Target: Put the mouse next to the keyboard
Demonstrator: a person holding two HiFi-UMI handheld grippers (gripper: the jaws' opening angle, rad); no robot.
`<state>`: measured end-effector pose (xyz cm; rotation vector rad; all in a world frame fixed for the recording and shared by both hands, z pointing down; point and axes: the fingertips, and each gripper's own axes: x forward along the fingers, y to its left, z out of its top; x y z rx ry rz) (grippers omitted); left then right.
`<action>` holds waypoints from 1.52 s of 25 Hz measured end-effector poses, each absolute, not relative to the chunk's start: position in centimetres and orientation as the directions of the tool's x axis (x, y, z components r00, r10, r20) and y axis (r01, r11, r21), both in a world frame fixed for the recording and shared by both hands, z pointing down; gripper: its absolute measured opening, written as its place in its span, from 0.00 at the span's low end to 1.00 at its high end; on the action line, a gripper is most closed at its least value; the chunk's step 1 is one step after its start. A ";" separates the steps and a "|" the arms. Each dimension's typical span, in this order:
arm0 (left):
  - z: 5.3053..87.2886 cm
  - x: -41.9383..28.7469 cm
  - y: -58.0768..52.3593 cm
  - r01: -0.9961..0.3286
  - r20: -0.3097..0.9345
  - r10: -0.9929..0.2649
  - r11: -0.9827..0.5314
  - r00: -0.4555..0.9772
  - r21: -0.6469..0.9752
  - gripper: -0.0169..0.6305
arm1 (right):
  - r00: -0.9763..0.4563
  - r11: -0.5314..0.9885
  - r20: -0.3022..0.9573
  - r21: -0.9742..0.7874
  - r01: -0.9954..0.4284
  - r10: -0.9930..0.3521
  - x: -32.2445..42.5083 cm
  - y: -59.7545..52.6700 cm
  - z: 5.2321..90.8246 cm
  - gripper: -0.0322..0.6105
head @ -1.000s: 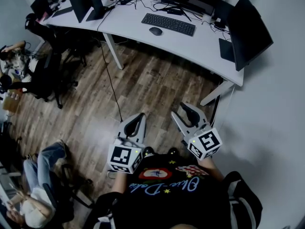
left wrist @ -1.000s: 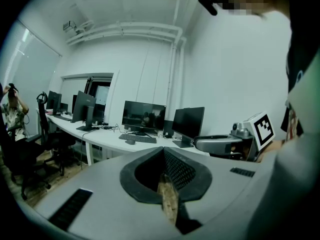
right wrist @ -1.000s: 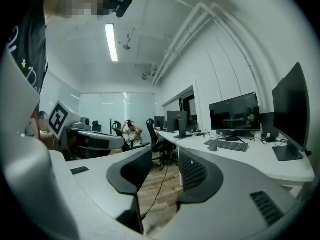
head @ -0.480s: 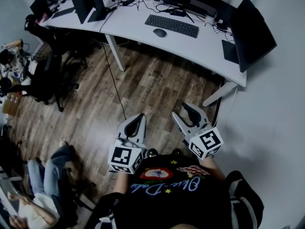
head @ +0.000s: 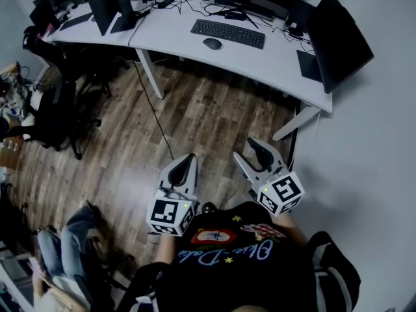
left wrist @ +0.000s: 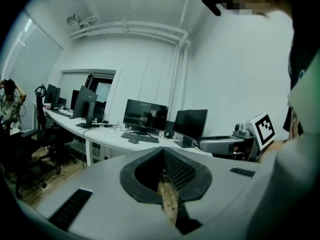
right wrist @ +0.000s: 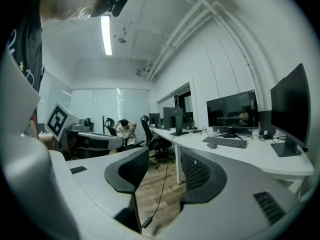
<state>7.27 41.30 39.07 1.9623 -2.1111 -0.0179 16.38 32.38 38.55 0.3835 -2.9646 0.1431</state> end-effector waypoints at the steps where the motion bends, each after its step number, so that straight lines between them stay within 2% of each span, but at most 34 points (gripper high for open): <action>1: 39.1 7.3 41.2 -0.979 0.180 -0.982 0.083 -0.049 0.184 0.03 | -0.954 0.961 0.164 -0.075 -0.266 -0.251 16.4 32.2 38.6 0.32; 7: 40.1 6.5 40.4 -0.975 0.208 -0.977 0.092 -0.049 0.203 0.03 | -0.953 0.959 0.174 -0.094 -0.269 -0.250 15.4 31.0 39.1 0.33; 15: 40.8 2.7 36.9 -0.972 0.225 -0.967 0.159 -0.118 0.174 0.03 | -0.975 0.972 0.140 -0.131 -0.193 -0.175 10.8 26.6 40.3 0.33; 33: 40.9 -4.5 21.9 -0.958 0.309 -0.932 0.246 -0.190 0.151 0.03 | -0.981 0.976 0.142 -0.158 -0.152 -0.130 3.8 9.6 41.0 0.34; 38: 41.3 -6.0 17.3 -0.955 0.291 -0.934 0.258 -0.208 0.147 0.03 | -0.981 0.974 0.141 -0.166 -0.153 -0.130 2.6 4.8 41.0 0.34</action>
